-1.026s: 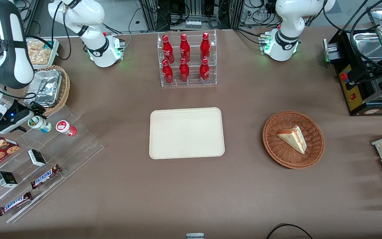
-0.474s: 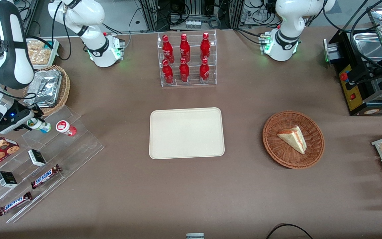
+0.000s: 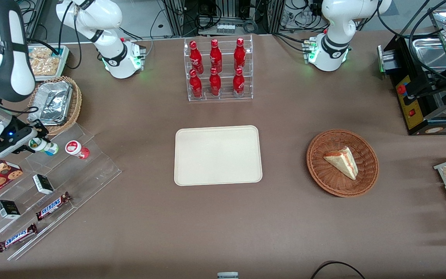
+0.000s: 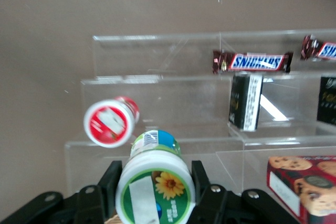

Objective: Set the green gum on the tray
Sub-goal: 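Carry the green gum tub with the right gripper over the cream tray, then lower the gum tub onto the tray and open the right gripper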

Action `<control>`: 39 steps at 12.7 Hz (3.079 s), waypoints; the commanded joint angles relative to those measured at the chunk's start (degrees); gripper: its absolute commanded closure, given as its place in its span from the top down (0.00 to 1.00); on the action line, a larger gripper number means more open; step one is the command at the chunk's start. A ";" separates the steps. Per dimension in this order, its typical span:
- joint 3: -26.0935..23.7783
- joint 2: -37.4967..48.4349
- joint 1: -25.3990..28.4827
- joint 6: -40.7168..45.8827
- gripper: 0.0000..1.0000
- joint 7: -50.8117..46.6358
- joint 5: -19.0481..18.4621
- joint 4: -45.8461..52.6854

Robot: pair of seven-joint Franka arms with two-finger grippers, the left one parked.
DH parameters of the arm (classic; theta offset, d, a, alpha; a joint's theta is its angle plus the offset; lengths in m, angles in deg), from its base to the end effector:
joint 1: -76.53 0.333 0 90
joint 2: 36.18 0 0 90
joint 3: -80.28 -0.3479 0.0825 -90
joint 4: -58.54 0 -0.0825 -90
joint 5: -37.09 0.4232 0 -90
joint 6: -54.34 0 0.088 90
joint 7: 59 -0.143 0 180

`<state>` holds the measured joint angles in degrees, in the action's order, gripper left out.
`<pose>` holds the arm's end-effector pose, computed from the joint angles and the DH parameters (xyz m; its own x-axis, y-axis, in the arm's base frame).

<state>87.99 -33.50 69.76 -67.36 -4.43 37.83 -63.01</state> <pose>0.5536 -0.1424 0.4136 0.7681 0.6389 0.0427 0.6382 -0.7693 0.0296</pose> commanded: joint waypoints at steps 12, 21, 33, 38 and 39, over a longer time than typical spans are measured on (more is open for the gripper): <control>-0.14 -9.33 34.78 17.47 0.00 -52.49 0.05 21.87; -0.06 -31.22 52.98 2.73 0.00 -88.47 2.43 30.50; -2.60 -41.70 54.67 -8.98 0.00 -95.09 2.51 30.59; -2.69 -42.32 54.06 -10.21 1.00 -94.04 2.43 30.59; -2.69 -41.88 53.70 -10.22 1.00 -93.69 2.43 30.59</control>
<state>85.59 -74.79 124.53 -77.18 -99.06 39.26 -34.13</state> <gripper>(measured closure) 0.154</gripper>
